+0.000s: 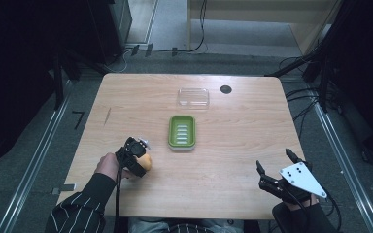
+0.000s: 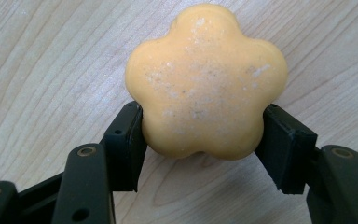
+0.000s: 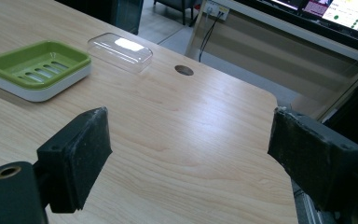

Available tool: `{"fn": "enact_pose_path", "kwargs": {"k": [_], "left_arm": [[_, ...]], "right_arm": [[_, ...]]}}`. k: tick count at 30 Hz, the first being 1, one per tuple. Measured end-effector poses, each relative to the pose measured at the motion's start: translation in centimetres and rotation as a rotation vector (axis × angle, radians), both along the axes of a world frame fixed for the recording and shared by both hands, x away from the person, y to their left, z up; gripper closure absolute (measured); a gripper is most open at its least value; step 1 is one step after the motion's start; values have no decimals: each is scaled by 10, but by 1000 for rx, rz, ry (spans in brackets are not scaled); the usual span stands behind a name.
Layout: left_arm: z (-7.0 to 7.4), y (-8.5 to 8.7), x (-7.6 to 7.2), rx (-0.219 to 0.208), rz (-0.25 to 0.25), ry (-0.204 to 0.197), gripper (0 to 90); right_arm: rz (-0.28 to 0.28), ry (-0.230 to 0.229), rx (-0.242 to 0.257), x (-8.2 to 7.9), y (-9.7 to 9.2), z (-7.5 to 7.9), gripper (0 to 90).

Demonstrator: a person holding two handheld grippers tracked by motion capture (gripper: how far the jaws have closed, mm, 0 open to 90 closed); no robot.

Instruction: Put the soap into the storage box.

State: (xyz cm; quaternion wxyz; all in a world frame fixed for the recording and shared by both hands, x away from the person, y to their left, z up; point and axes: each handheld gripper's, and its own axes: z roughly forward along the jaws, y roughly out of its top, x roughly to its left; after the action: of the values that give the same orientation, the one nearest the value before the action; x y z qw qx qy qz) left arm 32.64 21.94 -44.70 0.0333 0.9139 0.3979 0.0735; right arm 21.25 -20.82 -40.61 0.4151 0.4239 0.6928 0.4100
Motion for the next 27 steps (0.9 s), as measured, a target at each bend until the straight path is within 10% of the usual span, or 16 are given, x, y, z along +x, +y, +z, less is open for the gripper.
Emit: {"fn": "enact_pose_path", "kwargs": {"k": [27], "left_arm": [[12, -2, -5, -1, -27, -22, 396]], "right_arm": [[-2, 1, 3, 0, 0, 0, 133]]}}
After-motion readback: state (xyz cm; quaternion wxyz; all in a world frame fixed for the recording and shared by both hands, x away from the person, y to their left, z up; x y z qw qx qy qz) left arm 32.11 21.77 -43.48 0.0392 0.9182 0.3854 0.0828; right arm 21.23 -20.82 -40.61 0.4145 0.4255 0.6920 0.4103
